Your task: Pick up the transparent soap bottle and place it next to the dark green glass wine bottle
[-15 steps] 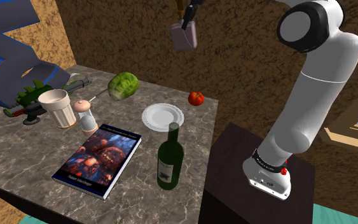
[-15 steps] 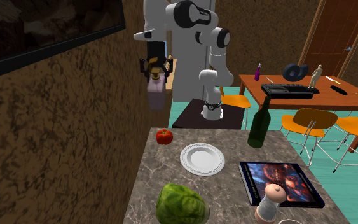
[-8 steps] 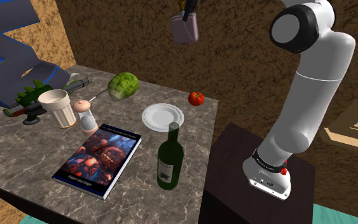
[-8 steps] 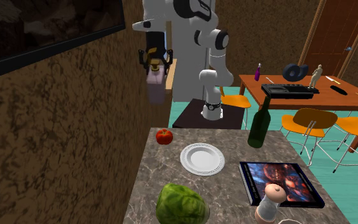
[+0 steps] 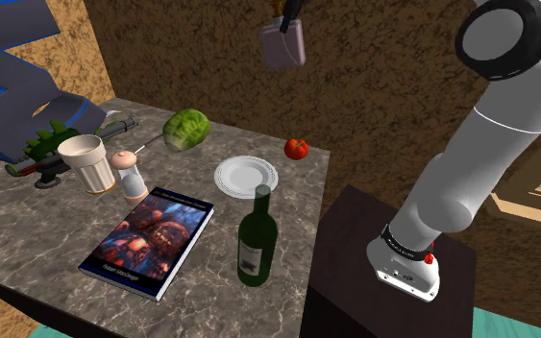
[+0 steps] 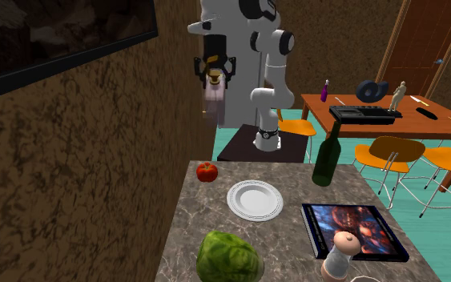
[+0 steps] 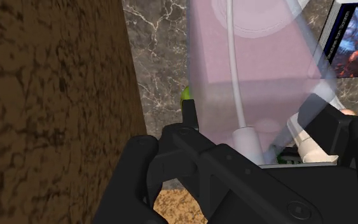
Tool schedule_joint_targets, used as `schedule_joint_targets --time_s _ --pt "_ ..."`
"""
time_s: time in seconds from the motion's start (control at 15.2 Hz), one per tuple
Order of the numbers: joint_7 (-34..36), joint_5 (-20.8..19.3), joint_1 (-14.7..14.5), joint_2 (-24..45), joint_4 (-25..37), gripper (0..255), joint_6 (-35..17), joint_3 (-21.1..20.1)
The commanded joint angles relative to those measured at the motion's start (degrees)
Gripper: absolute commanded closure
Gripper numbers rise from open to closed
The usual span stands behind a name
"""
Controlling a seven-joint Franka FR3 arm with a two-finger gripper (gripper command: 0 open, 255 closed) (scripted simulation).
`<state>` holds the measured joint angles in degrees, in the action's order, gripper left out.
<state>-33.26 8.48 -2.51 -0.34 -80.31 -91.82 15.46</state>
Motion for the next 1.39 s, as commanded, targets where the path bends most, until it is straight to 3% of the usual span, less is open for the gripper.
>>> schedule_joint_targets --time_s 0.0,0.59,1.32 --pt "2.5 -1.6 -1.4 -4.3 -5.1 255 -1.3 -1.4" --pt "13.3 -5.3 -4.6 -20.4 -22.0 255 -3.4 -9.0" --pt "26.4 -3.9 -7.6 -34.2 -33.3 255 -1.7 -19.4"
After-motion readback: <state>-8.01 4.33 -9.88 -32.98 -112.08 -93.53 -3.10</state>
